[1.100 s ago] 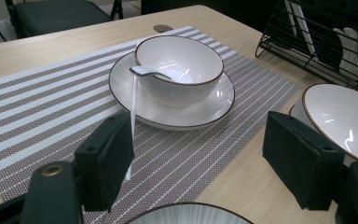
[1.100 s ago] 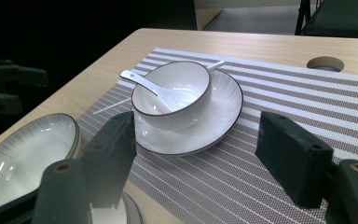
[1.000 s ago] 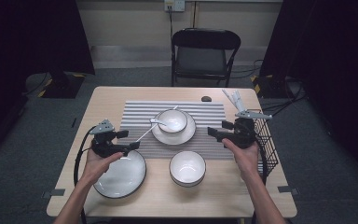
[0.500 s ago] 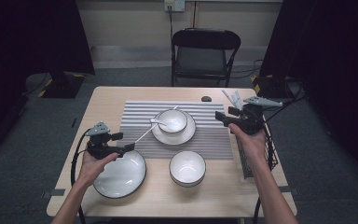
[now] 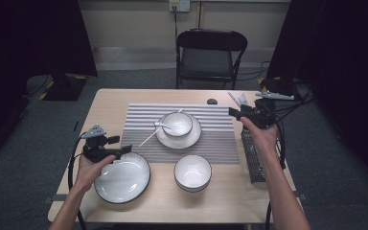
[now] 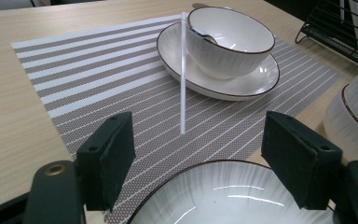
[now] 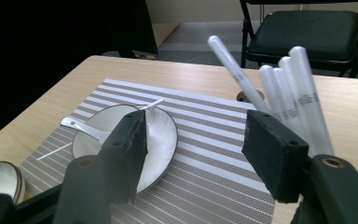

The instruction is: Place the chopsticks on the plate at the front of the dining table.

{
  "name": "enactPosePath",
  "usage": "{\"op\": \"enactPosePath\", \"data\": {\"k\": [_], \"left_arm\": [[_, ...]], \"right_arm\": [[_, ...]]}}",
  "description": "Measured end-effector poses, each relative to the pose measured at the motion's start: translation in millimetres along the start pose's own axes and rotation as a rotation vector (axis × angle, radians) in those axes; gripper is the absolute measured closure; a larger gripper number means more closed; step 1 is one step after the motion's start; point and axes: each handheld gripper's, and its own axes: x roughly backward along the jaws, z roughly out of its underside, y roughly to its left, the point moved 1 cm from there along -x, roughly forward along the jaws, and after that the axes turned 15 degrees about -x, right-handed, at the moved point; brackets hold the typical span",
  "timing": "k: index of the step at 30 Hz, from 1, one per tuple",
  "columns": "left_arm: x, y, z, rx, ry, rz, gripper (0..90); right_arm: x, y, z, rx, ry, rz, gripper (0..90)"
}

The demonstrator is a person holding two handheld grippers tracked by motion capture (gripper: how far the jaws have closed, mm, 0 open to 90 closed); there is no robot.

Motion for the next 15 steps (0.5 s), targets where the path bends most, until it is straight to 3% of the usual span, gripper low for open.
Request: {"op": "enactPosePath", "data": {"k": [15], "left_arm": [[-0.1, 4.2, 4.9, 0.007, 0.002, -0.006, 27.2]], "right_arm": [[-9.4, -20.2, -7.1, -0.02, 0.017, 0.066, 37.5]]}}
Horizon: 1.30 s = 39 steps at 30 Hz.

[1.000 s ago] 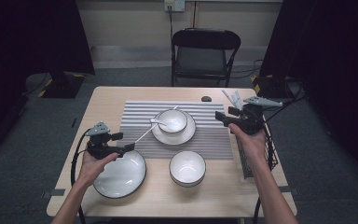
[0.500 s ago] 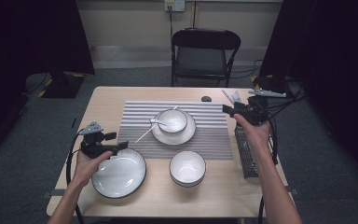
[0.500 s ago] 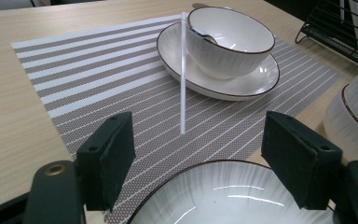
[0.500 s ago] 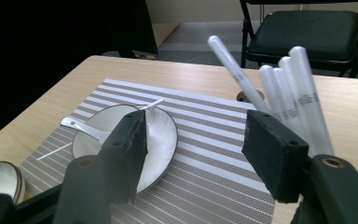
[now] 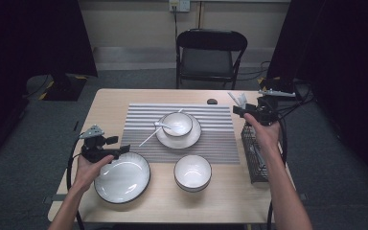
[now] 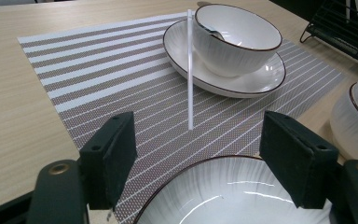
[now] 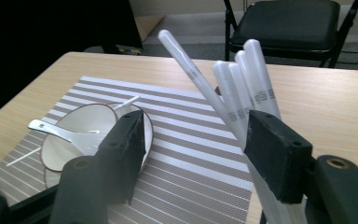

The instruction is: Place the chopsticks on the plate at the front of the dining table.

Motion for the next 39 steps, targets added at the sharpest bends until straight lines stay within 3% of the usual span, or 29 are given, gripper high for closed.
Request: {"op": "enactPosePath", "data": {"k": [14, 26, 39], "left_arm": [[-1.2, -0.6, -0.3, -0.003, 0.0, 0.01, 27.5], [-1.2, -0.4, -0.9, -0.008, -0.002, 0.015, 27.4], [-0.7, -0.7, -1.6, -0.004, -0.004, 0.017, 27.4]], "right_arm": [[-8.5, -5.3, 2.3, 0.003, 0.025, 0.061, 42.0], [-5.8, -8.3, 3.5, -0.007, 0.034, 0.054, 54.3], [-1.7, -12.9, 6.9, -0.008, 0.057, 0.041, 58.6]]}}
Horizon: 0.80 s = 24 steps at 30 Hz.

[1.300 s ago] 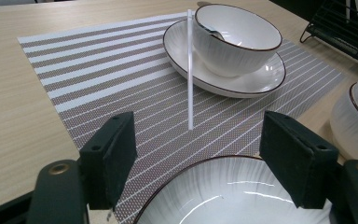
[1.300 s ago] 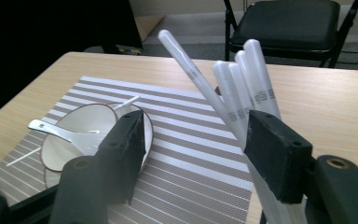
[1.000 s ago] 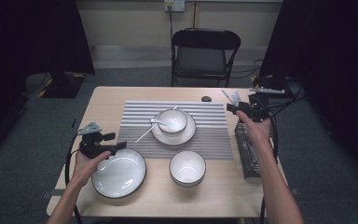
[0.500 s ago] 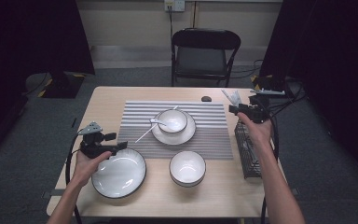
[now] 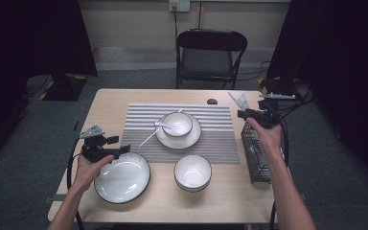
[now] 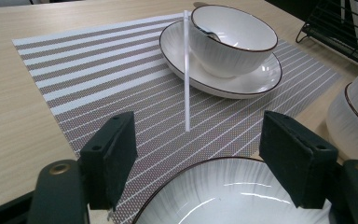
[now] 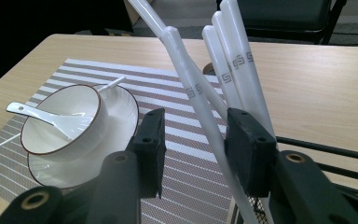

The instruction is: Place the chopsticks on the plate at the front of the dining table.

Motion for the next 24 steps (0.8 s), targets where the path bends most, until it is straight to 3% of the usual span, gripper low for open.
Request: {"op": "enactPosePath", "data": {"k": [7, 18, 24], "left_arm": [[-0.5, -1.0, -1.1, -0.006, -0.001, 0.004, 27.5], [-0.8, -1.5, -1.4, -0.006, -0.003, 0.005, 27.5], [-0.6, -0.4, -1.1, -0.007, -0.001, 0.002, 27.6]], "right_arm": [[0.4, 1.0, -0.3, 0.008, 0.004, 0.017, 63.8], [6.5, -0.7, 2.1, 0.016, 0.006, -0.017, 67.6], [-0.9, -0.6, 3.1, 0.021, 0.037, 0.015, 67.3]]}}
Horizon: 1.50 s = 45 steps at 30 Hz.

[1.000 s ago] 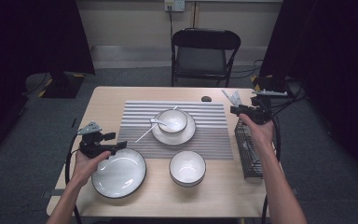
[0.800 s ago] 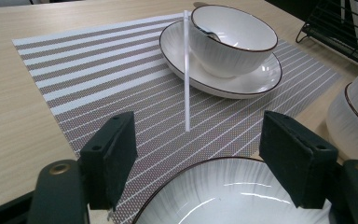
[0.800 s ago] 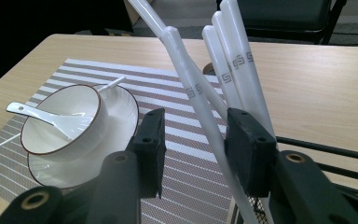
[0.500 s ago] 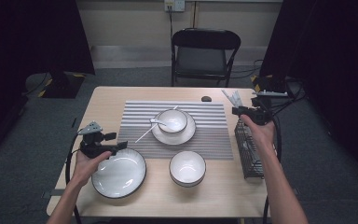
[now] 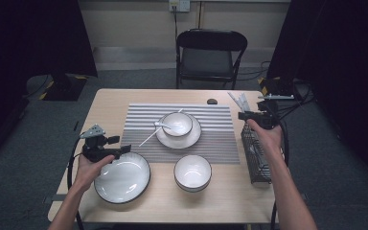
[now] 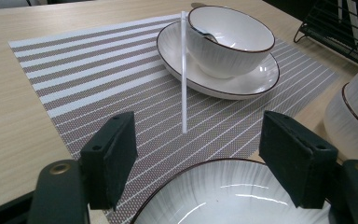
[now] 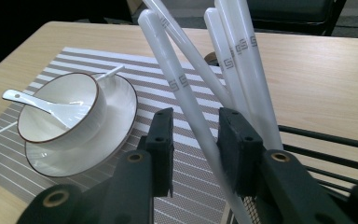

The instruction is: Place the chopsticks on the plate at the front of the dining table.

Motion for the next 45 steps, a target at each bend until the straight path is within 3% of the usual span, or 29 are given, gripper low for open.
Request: {"op": "enactPosePath", "data": {"k": [7, 10, 17, 21, 34, 40, 45], "left_arm": [[0.3, -0.7, -0.9, 0.0, -0.003, -0.003, 27.7], [0.3, -0.9, -1.4, -0.006, 0.0, -0.003, 27.7], [0.9, -0.4, -1.5, -0.002, -0.004, -0.005, 27.8], [0.2, -0.7, -1.5, -0.003, -0.002, -0.004, 27.7], [2.2, 1.2, -1.0, 0.0, -0.004, -0.016, 27.7], [2.7, 0.7, -1.7, 0.002, -0.006, -0.017, 27.9], [2.9, 1.6, -1.4, 0.002, -0.006, -0.018, 27.9]], "right_arm": [[3.9, 0.6, 1.3, 0.005, 0.006, 0.016, 73.9], [8.2, 5.0, 0.9, 0.027, -0.026, 0.019, 75.8], [20.6, 3.0, -1.9, 0.0, -0.114, -0.001, 79.5], [22.9, -0.2, -0.4, -0.012, -0.129, 0.005, 79.9], [6.3, 3.5, 3.4, 0.011, -0.034, 0.013, 74.3], [5.0, 4.0, 4.9, 0.02, -0.009, -0.004, 71.4], [2.2, 2.5, 8.5, 0.025, 0.018, 0.008, 70.8]]}}
